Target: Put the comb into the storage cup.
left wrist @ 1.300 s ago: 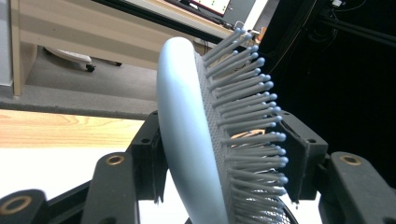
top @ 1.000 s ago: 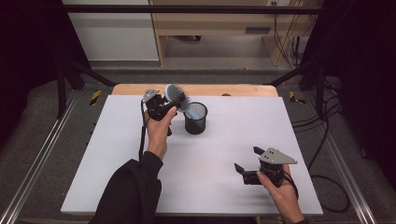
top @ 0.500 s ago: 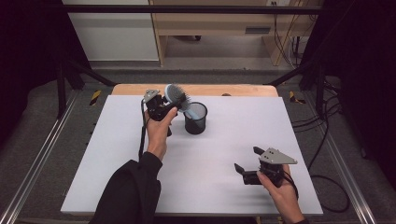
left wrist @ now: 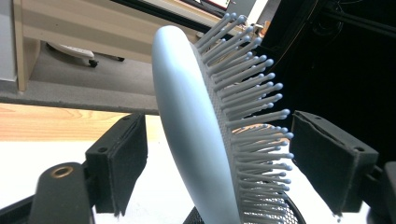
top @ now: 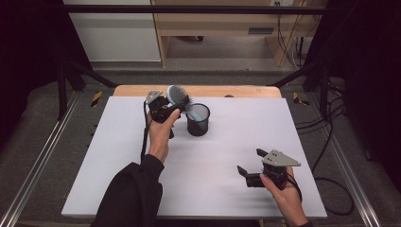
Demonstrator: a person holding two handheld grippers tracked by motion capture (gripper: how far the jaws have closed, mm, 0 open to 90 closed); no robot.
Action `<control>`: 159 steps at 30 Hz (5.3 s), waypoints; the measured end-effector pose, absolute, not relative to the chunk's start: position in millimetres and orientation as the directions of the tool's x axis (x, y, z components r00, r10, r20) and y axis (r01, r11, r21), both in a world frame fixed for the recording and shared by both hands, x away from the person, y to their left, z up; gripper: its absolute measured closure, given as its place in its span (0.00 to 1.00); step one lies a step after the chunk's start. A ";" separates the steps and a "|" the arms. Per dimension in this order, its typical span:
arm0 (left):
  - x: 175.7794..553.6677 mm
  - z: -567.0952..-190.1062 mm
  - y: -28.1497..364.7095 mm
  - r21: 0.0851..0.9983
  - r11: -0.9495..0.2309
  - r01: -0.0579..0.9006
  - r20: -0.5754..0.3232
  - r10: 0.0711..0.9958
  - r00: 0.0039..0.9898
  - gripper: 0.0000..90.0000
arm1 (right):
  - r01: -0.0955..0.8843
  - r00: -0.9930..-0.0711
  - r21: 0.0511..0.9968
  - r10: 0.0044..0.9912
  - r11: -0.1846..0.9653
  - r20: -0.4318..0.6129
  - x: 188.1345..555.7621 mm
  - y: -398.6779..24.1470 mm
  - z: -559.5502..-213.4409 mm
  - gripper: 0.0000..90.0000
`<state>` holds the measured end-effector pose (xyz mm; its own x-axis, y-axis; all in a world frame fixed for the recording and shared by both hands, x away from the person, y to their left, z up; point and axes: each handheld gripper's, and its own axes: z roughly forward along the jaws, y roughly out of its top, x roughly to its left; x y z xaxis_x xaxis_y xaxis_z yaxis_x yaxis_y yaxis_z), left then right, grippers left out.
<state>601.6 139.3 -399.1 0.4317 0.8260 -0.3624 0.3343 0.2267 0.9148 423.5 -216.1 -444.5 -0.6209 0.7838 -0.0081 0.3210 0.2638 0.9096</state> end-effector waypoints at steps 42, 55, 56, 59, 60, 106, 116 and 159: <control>601.2 -399.9 136.1 0.920 0.212 0.330 -0.346 0.837 0.425 0.04 | 0.323 -0.623 0.907 0.782 0.269 -0.010 423.5 -215.5 -445.0 0.06; 598.6 -398.0 135.2 0.929 0.194 0.316 -0.322 0.843 0.430 0.03 | 0.324 -0.623 0.908 0.782 0.268 -0.008 423.8 -215.6 -445.1 0.06; 598.1 -397.9 134.7 0.932 0.185 0.312 -0.312 0.847 0.431 0.03 | 0.323 -0.625 0.908 0.781 0.268 -0.008 423.8 -215.5 -445.1 0.06; 596.9 -397.8 133.5 0.936 0.172 0.309 -0.299 0.851 0.432 0.03 | 0.322 -0.627 0.907 0.779 0.271 -0.010 423.5 -215.0 -445.2 0.06; 596.7 -397.8 133.6 0.935 0.173 0.309 -0.300 0.851 0.431 0.03 | 0.322 -0.627 0.907 0.779 0.273 -0.012 423.5 -214.9 -445.3 0.06; 566.5 -388.6 151.3 0.941 0.159 0.299 -0.281 0.859 0.427 0.03 | 0.349 -0.626 0.914 0.778 0.208 0.063 426.4 -220.7 -446.3 0.05; 561.6 -383.9 155.9 0.953 0.138 0.270 -0.251 0.860 0.445 0.03 | 0.345 -0.630 0.915 0.775 0.210 0.060 425.8 -220.1 -445.8 0.05; 527.6 -359.5 214.5 0.984 0.050 0.169 -0.121 0.887 0.446 0.02 | 0.338 -0.632 0.917 0.773 0.211 0.055 424.3 -215.9 -444.1 0.05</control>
